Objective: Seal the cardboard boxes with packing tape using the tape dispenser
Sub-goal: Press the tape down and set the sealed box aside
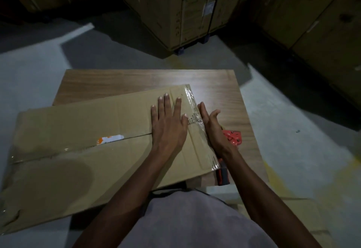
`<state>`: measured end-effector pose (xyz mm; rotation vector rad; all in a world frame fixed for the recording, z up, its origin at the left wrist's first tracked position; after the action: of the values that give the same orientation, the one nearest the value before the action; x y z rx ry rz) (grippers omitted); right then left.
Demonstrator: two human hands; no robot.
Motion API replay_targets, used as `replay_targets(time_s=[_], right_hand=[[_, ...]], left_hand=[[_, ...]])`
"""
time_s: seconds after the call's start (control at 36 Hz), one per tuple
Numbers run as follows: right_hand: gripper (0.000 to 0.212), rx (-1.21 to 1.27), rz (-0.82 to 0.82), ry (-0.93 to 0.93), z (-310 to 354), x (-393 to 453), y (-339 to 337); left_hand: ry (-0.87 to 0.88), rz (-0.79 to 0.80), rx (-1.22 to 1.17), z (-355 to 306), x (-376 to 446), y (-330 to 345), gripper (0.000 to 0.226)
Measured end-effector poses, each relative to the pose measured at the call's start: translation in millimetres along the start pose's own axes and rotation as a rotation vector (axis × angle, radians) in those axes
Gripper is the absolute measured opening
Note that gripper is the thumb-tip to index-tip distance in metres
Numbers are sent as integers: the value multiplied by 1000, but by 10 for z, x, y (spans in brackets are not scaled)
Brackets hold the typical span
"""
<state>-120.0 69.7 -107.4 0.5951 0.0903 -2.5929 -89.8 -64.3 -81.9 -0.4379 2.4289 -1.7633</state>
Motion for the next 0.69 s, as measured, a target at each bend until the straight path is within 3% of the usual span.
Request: replay_targets(time_s=[0.14,0.19,0.36,0.5,0.69], right_hand=[[86,-114,82,83,5,-150,11],[80,-131,93,88,4,-210,-32],[70,-326,-75,121,-48,-504,-396],[42,-135,-201,117,-300,-935,-555],[47,68,-381,41,-519,-1331,-573]], left_hand=[[4,-6,4,-17,2,-37,62],[11,-5,-7,-21,-4,-46,62],[14,4,-22,-4,10,-54,62],[19,8,-24,4,4,-50,62],[37,23,-44,4,16,-57,63]])
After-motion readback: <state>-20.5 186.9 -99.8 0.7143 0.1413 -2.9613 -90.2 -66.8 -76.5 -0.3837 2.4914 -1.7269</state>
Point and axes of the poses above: each hand's wrist, its own x-axis towards the middle knuckle, its own y-axis out of the palm, z = x × y, the point moved 7 cm from there along x, towards the middle knuckle, and after that the axes turned 6 degrees about -x, right-handed, at the moved point
